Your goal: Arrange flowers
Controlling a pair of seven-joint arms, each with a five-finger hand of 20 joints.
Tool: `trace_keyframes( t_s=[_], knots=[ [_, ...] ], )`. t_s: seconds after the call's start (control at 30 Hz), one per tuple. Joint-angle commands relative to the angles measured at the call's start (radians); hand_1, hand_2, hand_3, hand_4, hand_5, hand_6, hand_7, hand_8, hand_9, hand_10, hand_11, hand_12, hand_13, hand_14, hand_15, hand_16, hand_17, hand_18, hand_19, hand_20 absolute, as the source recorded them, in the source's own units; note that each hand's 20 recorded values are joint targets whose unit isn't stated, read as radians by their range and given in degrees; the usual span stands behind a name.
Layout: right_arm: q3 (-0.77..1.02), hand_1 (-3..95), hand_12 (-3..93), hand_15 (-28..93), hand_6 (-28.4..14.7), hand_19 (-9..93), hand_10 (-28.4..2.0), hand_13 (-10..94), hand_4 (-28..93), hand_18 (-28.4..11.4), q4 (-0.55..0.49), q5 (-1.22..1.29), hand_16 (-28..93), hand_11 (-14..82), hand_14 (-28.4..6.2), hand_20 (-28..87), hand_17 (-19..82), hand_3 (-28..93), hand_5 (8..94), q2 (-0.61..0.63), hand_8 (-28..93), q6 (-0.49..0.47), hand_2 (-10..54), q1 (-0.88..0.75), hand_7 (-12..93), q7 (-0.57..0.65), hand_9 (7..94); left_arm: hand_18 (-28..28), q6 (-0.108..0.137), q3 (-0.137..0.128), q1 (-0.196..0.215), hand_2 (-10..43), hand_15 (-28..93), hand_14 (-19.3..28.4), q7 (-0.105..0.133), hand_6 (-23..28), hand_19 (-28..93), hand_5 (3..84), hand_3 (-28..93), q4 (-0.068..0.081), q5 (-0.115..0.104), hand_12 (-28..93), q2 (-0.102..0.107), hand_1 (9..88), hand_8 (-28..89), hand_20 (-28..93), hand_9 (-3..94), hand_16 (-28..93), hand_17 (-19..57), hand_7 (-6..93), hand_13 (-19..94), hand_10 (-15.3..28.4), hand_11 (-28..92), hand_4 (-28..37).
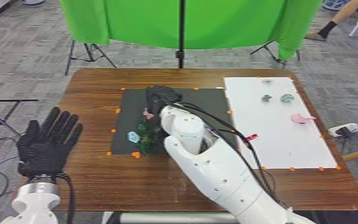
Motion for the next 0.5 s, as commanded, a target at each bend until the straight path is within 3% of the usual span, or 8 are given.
trace_keyframes(
  t_s=[0.03, 0.5],
  knots=[
    [0.003, 58.9, 38.0, 71, -2.8, 91, -12.0, 70, -28, -23.3, -0.005, 0.002, 33, 11.1, -10.2, 36, 38, 70, 75.8, 0.0, -1, -0.002, -9.5, -0.009, 26, 0.001, 82.8, 14.1, 0.007, -0.002, 0.017, 11.0, 31, 16.2, 0.0, 9.6, 36, 46.3, 78, 0.001, -0.013, 8, 0.001, 27.8, -9, 12, 41.3, -7, -7.3, 9.2, 31, 15.5, 18, -28.3],
    [0.005, 56.9, 35.9, 72, -2.9, 91, -12.6, 69, -28, -23.6, -0.01, 0.021, 28, 10.5, -11.1, 36, 37, 70, 75.3, -0.02, -1, 0.003, -9.5, -0.015, 22, 0.003, 81.7, 14.2, 0.01, 0.001, 0.004, 11.0, 32, 16.1, -0.002, 9.7, 36, 46.4, 78, 0.007, -0.017, 8, 0.001, 27.9, -9, 12, 41.3, -7, -7.3, 9.3, 31, 15.5, 18, -28.3]
  ],
)
